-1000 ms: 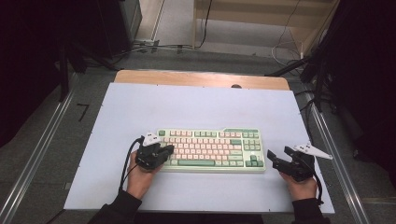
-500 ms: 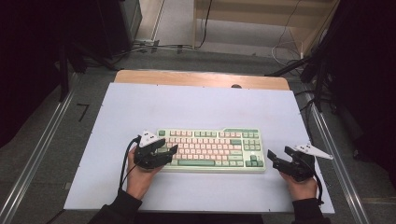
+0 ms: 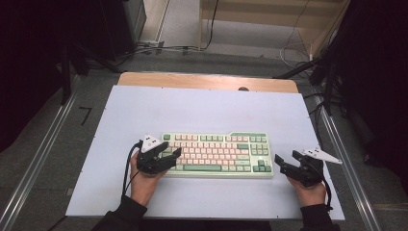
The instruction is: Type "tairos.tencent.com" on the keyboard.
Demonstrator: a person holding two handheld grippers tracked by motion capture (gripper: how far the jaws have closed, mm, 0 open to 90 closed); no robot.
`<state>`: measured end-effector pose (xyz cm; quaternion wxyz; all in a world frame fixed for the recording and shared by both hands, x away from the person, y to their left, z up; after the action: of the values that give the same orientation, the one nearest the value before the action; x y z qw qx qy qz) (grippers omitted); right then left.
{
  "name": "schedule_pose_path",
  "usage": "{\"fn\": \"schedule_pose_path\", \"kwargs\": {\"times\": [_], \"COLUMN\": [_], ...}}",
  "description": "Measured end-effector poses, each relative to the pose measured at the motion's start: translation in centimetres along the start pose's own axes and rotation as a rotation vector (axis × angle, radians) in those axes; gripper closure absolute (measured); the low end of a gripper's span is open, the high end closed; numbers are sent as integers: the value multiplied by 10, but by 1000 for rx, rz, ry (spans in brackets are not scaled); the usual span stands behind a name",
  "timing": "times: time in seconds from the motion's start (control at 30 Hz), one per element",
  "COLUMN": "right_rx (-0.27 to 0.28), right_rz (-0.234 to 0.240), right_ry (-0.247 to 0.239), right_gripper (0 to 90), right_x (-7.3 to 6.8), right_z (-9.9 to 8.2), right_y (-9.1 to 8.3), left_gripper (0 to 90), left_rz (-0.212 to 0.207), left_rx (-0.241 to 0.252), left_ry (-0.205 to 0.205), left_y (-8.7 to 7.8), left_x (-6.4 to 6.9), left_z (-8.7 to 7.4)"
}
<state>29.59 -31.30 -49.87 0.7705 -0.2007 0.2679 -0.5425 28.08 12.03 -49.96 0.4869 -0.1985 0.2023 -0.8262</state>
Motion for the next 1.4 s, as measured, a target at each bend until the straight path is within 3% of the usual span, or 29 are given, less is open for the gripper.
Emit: {"fn": "schedule_pose_path", "kwargs": {"times": [0.8, 1.2, 1.4], "right_rx": [3, 8, 7], "right_rz": [39, 90, 136], "right_ry": [-30, -74, -123], "right_gripper": [225, 228, 293], "right_x": [-21, -48, -73], "right_z": [6, 15, 20], "right_y": [9, 20, 31], "left_gripper": [417, 416, 416], "left_rz": [1, 8, 25], "left_rx": [-5, -4, -2], "left_ry": [3, 0, -10], "left_y": [0, -2, -7], "left_x": [1, 1, -2], "left_z": [0, -2, -5]}}
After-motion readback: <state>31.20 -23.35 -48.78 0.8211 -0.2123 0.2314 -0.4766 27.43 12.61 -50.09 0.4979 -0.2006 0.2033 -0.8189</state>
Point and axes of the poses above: each handheld gripper's, and its own axes: y roughly forward along the jaws, z roughly out of its top, x roughly to its right, the point moved 3 cm from there along y, roughly forward along the jaws, and after that the axes turned 5 degrees about y, right-handed, at the moved point
